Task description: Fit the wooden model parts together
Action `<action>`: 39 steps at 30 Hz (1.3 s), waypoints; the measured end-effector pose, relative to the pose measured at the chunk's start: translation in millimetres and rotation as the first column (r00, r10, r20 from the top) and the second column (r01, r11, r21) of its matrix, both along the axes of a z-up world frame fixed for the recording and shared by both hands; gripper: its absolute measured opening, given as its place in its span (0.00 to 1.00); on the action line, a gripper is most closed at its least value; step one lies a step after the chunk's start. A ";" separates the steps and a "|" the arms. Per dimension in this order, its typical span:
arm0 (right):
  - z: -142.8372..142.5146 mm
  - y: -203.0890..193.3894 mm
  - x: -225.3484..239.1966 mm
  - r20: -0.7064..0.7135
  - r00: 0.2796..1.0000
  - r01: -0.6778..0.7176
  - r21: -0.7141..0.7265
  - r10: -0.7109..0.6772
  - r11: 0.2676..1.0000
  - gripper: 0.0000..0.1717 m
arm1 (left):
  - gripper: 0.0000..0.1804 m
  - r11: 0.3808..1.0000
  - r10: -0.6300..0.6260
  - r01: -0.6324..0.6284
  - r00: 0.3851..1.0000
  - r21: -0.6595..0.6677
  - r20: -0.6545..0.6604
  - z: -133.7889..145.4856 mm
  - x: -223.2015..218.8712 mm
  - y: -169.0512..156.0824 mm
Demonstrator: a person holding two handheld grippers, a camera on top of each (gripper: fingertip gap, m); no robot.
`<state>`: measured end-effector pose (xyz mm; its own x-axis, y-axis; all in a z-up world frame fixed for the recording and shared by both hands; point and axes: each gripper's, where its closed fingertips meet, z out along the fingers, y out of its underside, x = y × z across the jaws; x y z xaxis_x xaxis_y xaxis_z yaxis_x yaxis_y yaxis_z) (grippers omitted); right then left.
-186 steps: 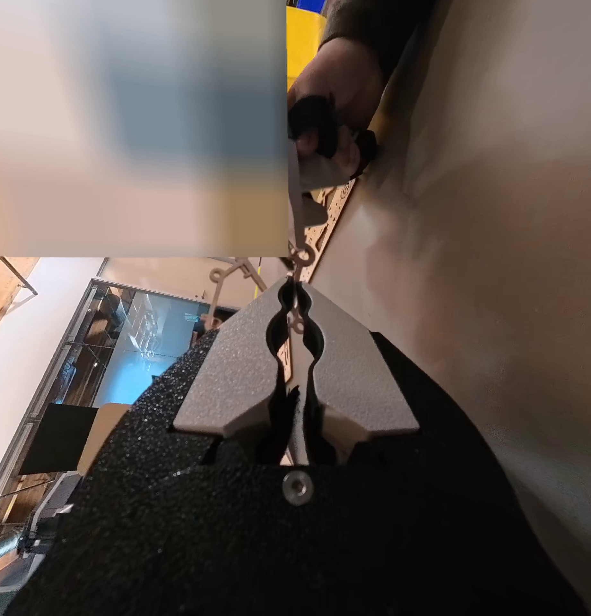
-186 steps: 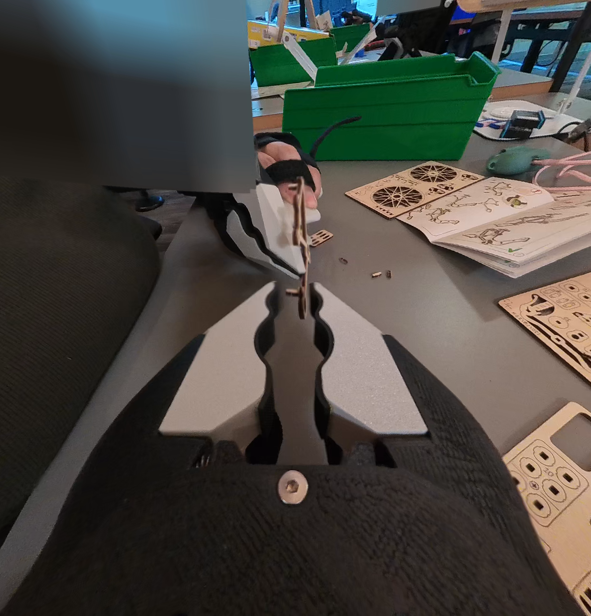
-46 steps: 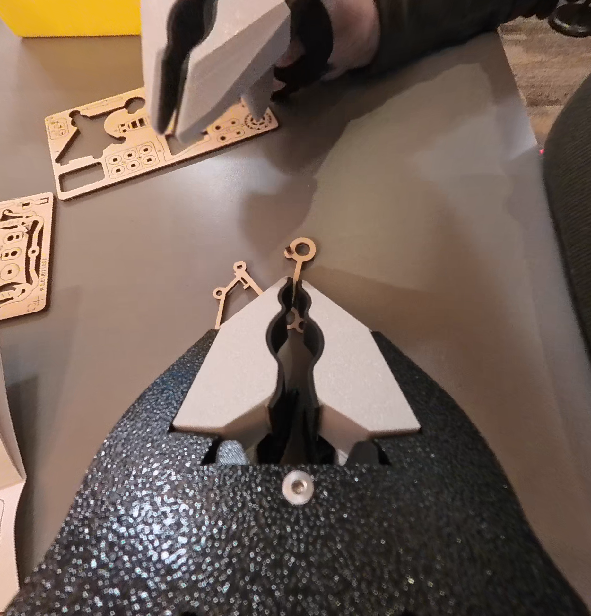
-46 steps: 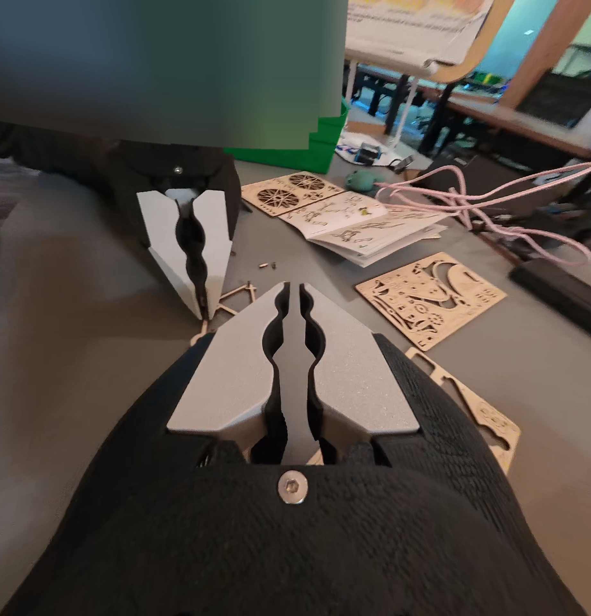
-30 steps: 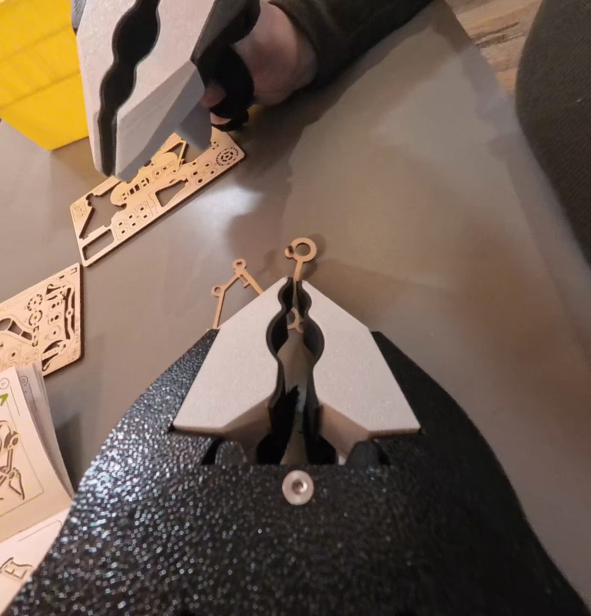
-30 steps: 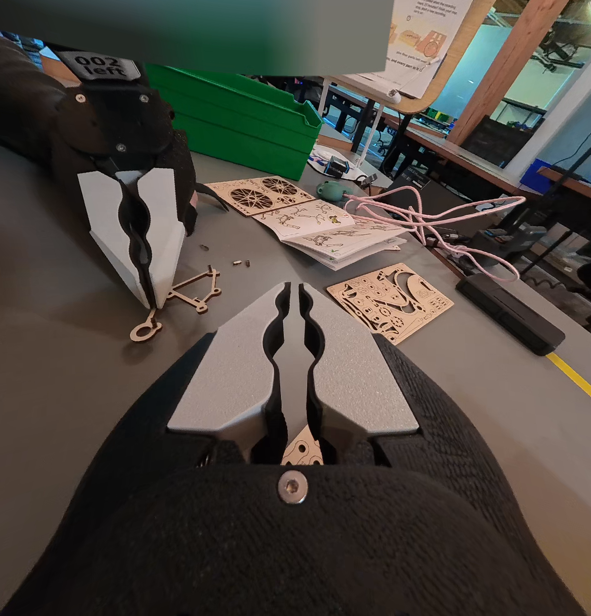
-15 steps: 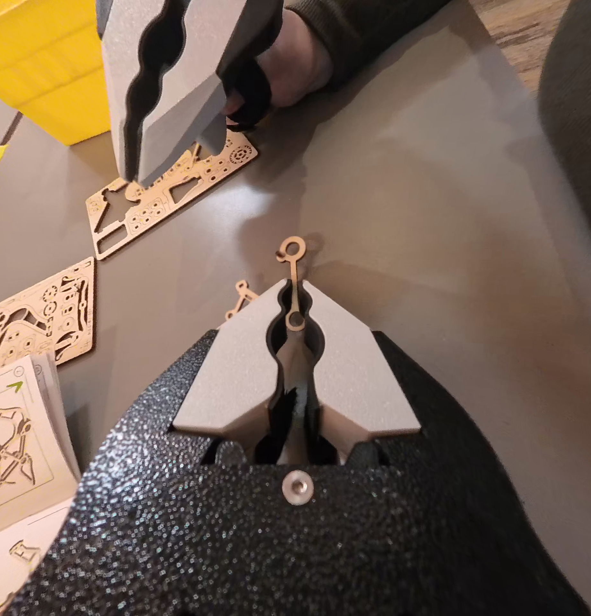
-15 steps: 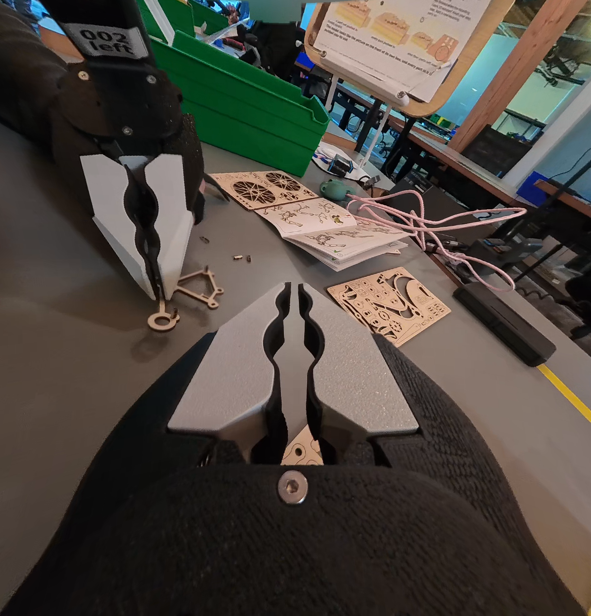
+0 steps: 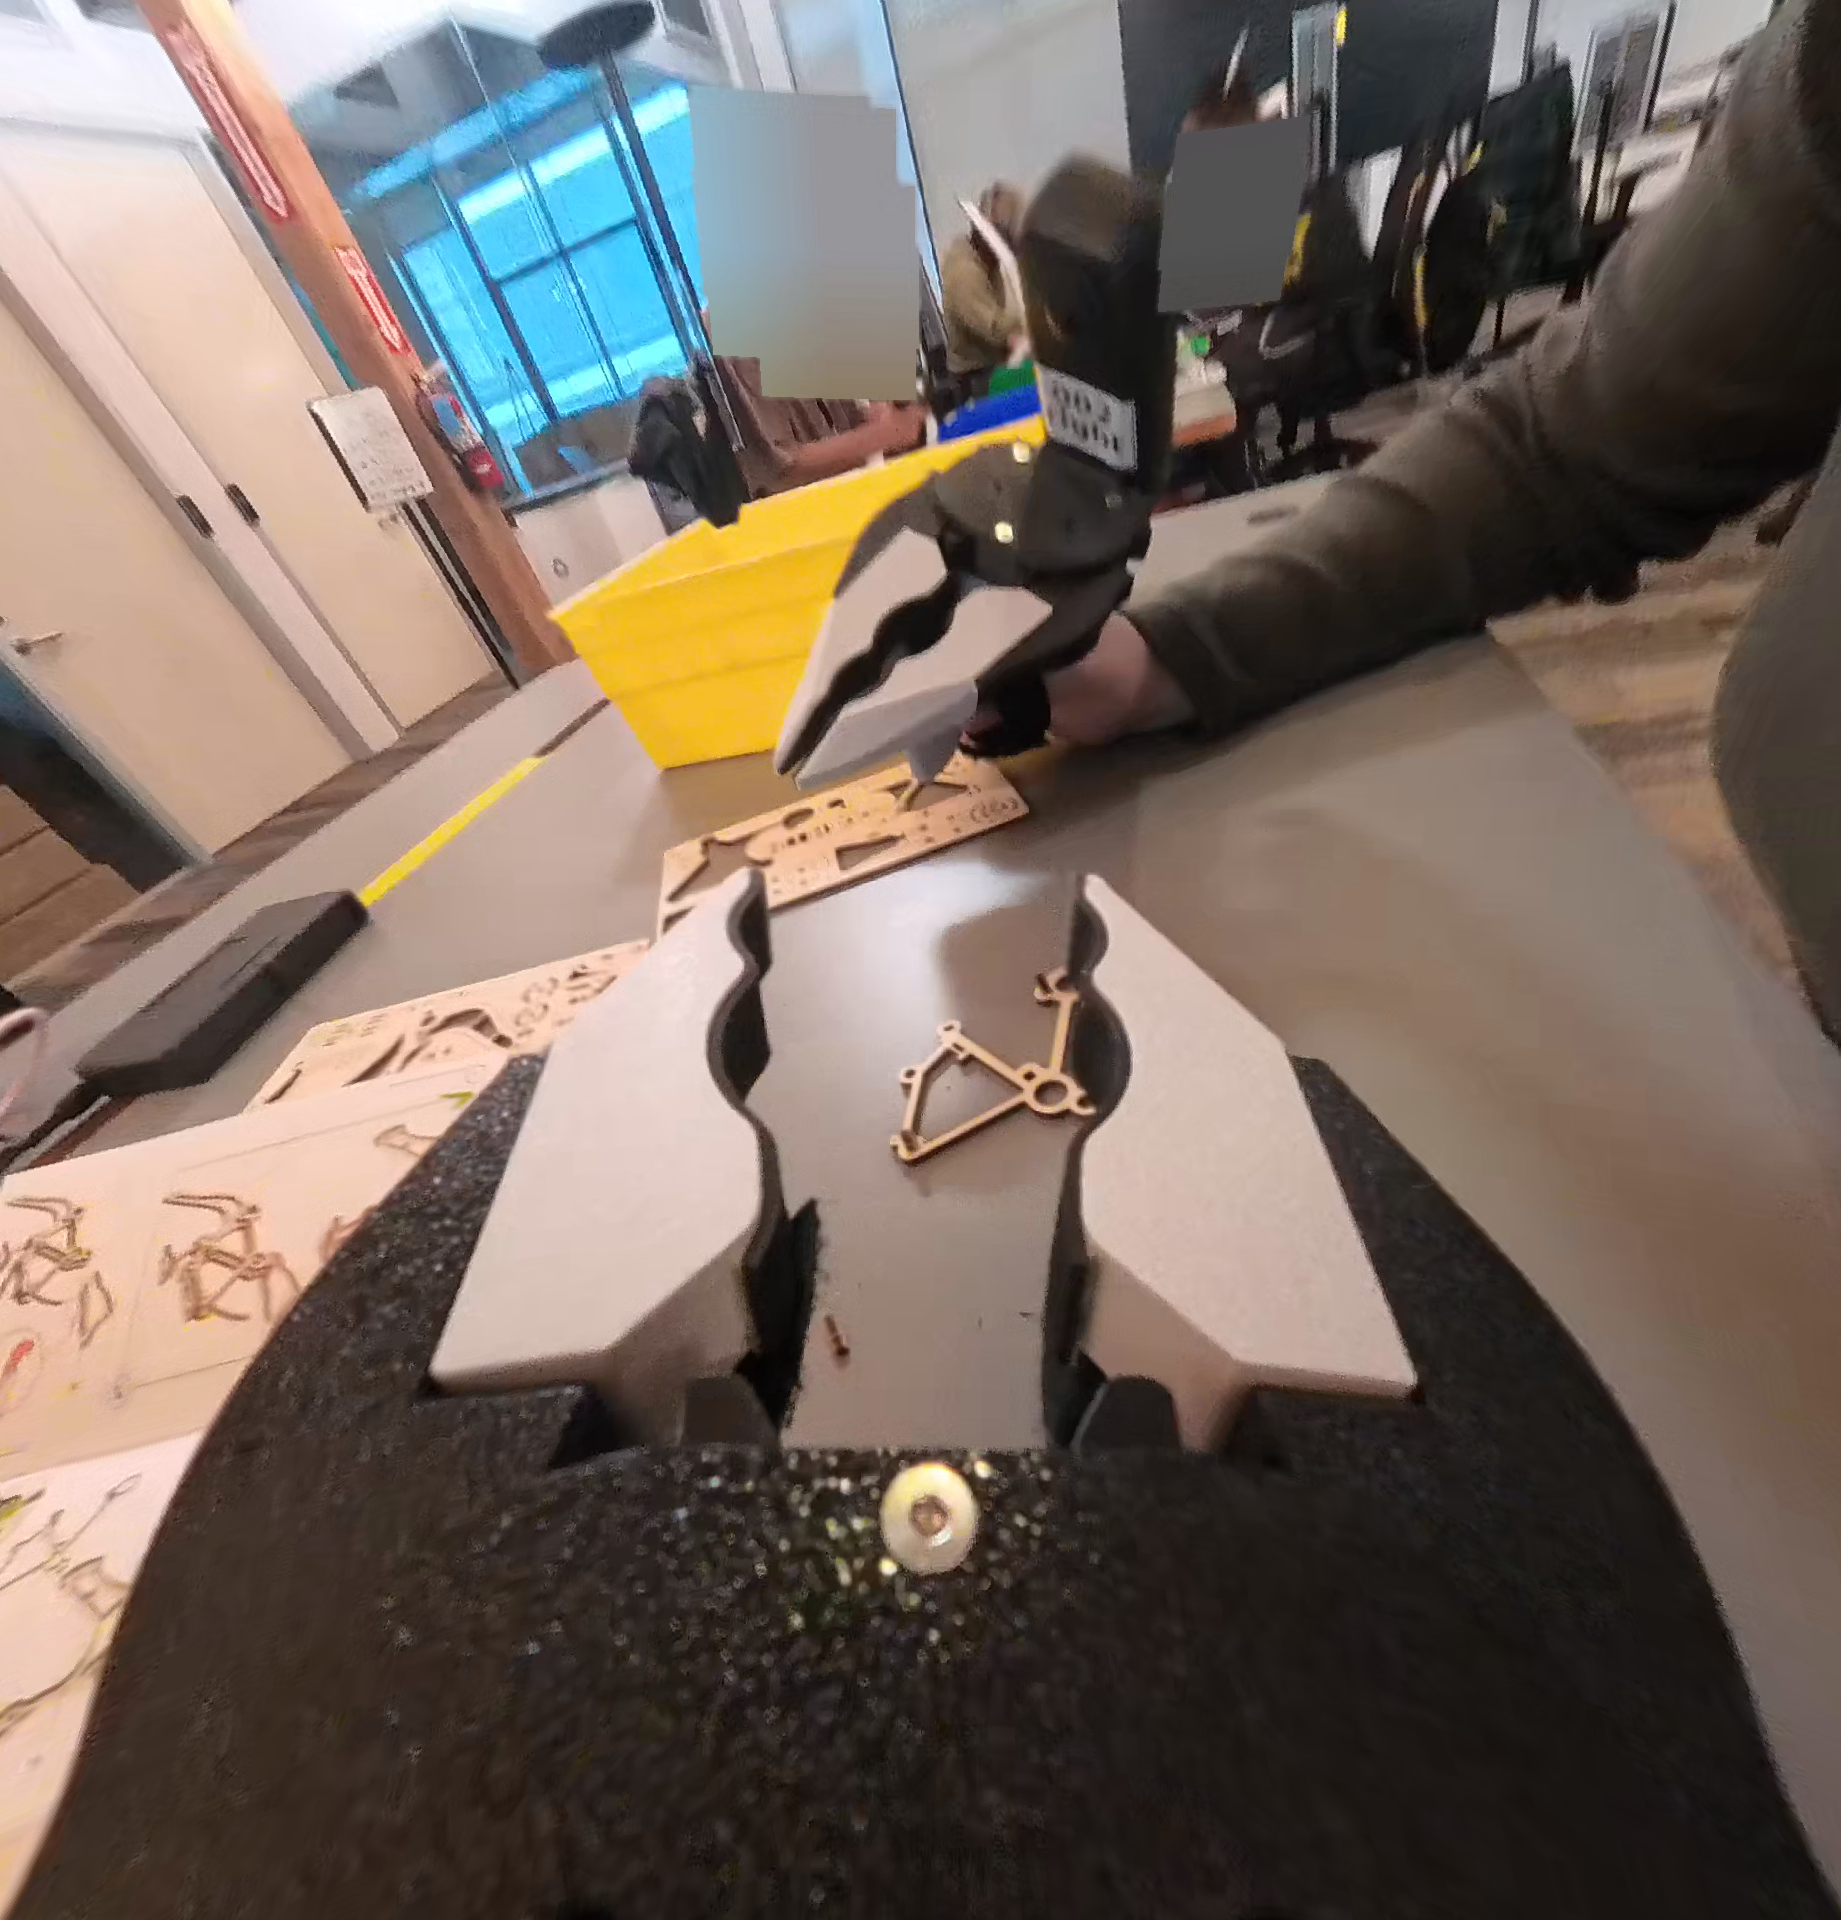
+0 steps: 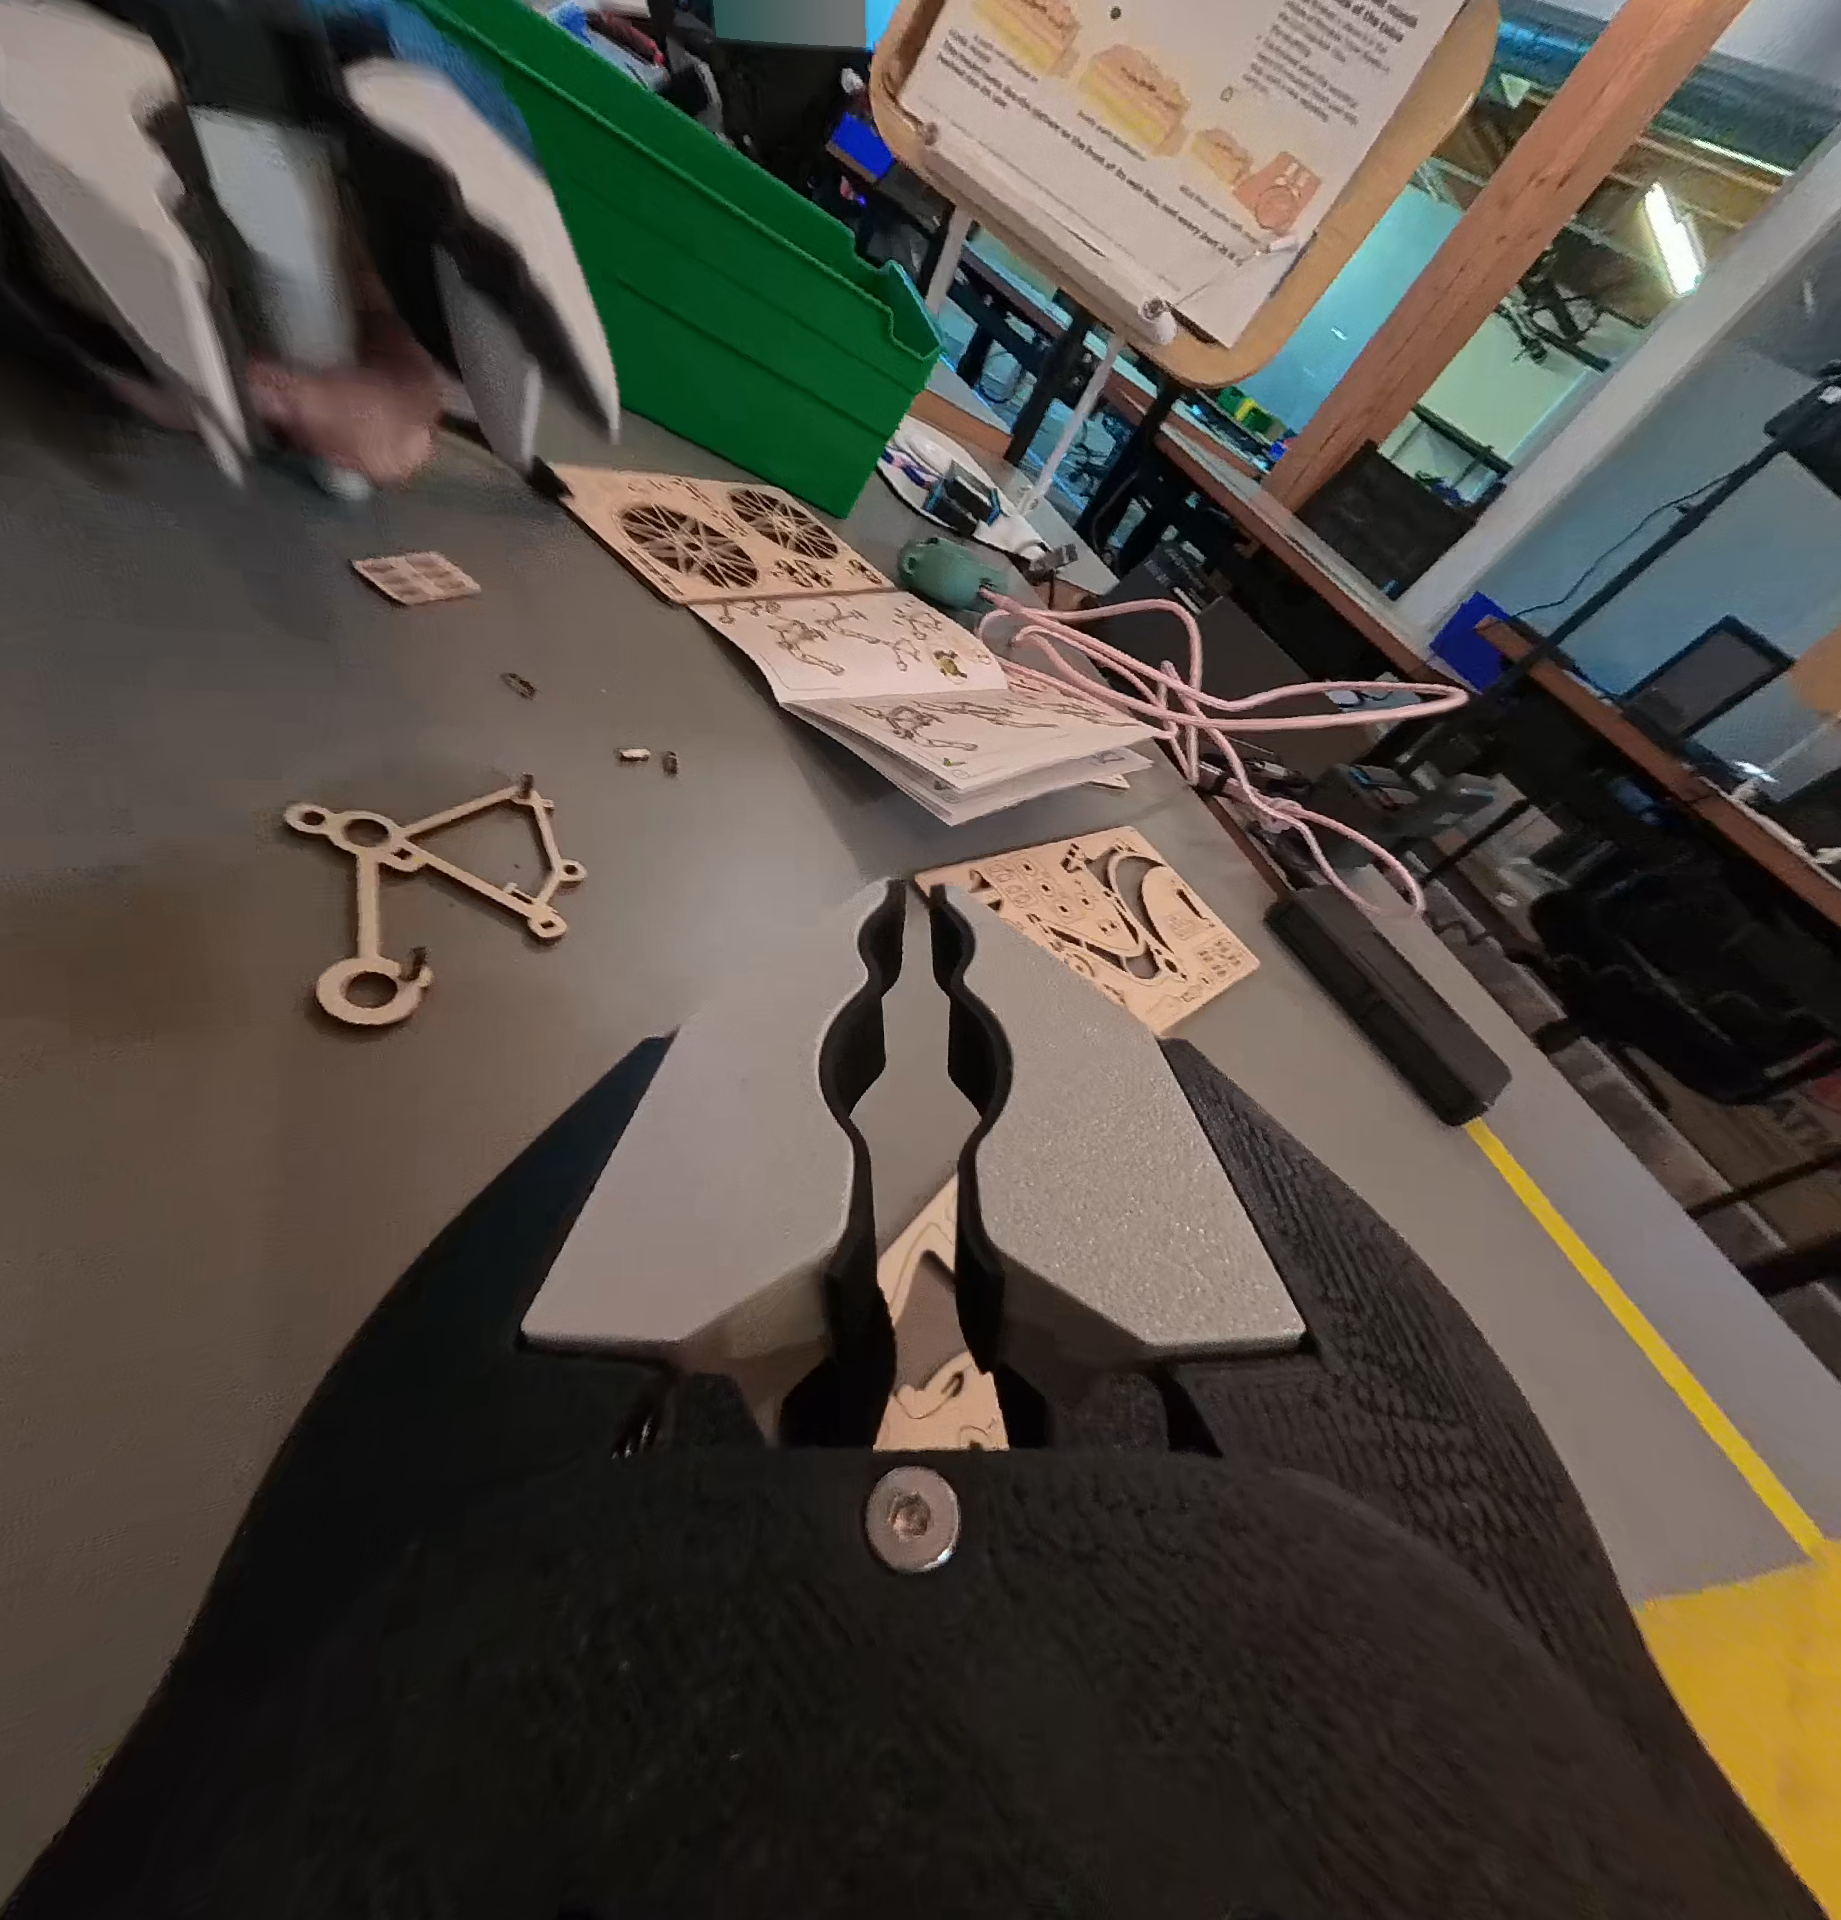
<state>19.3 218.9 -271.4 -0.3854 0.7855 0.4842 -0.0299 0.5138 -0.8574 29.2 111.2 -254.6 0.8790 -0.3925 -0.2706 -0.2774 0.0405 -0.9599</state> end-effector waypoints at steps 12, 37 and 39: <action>34.8 -3.9 -39.5 -0.061 0.977 0.202 -0.034 -0.204 0.979 0.01 | 0.30 0.996 0.032 -0.065 0.894 0.057 0.447 28.3 -66.4 -9.7; 15.9 -21.8 -47.5 -0.063 0.994 0.079 -0.104 -0.086 0.991 0.00 | 0.17 0.999 -0.029 0.040 0.917 -0.020 0.397 16.8 -44.1 -8.2; 14.9 -23.9 -47.3 -0.058 0.995 0.070 -0.101 -0.076 0.992 0.00 | 0.17 0.999 -0.028 0.038 0.920 -0.018 0.391 16.7 -43.7 -8.4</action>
<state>-28.0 195.0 -256.5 -0.2971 0.8555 0.4241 -0.0493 0.4299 -0.9016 -14.4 102.8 -237.9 0.8993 -0.4253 0.1018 0.1209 0.0181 -0.9925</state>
